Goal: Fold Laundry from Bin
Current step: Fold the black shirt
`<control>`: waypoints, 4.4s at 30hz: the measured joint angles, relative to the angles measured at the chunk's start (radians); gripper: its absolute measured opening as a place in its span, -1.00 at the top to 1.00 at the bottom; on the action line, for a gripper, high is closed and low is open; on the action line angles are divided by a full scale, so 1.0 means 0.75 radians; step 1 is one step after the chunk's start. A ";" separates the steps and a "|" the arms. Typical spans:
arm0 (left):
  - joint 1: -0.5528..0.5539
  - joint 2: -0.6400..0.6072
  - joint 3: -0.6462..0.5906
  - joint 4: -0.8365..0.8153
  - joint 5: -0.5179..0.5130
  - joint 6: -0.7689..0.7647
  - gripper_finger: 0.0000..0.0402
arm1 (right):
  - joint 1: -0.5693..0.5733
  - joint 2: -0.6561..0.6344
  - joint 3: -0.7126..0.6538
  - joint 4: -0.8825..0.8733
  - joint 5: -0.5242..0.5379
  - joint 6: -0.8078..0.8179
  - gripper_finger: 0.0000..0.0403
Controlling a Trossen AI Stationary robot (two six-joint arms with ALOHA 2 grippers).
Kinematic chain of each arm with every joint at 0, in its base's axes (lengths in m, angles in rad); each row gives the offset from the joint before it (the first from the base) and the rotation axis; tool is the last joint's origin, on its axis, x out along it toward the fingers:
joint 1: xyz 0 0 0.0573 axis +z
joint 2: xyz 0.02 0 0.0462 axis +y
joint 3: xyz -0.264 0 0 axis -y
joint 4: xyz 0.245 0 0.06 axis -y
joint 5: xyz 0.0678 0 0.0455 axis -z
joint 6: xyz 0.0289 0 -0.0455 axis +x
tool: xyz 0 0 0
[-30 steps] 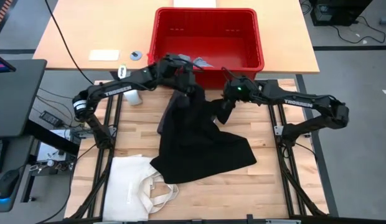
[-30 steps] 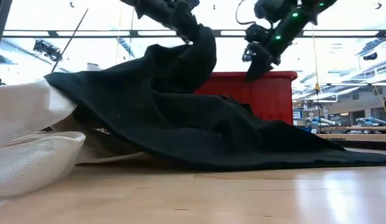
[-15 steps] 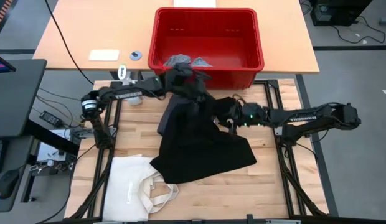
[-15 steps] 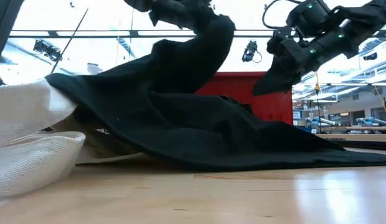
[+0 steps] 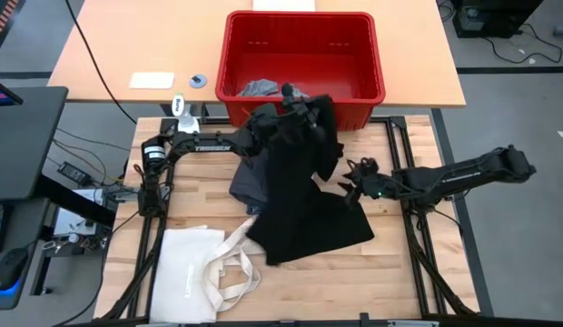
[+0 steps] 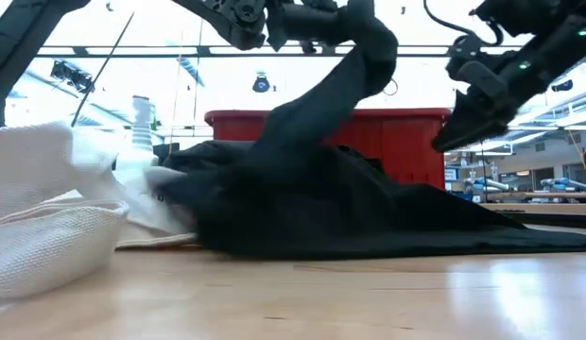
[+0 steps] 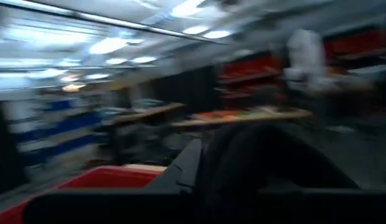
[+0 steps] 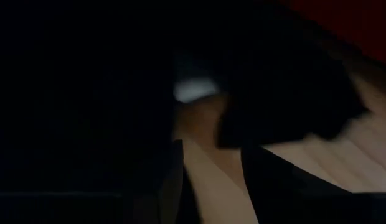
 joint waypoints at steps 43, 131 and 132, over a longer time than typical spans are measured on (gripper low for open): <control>0.017 -0.226 -0.005 -0.954 0.405 -0.271 -0.68 | 0.106 -0.046 0.001 0.619 0.064 -0.533 0.16; -0.628 -0.323 -0.564 -1.504 0.253 -1.258 0.34 | 0.202 0.053 0.001 -0.038 0.208 0.118 0.04; -0.636 -0.323 -0.548 -1.509 0.259 -1.239 0.50 | 0.224 0.053 0.001 -0.033 0.211 0.132 0.04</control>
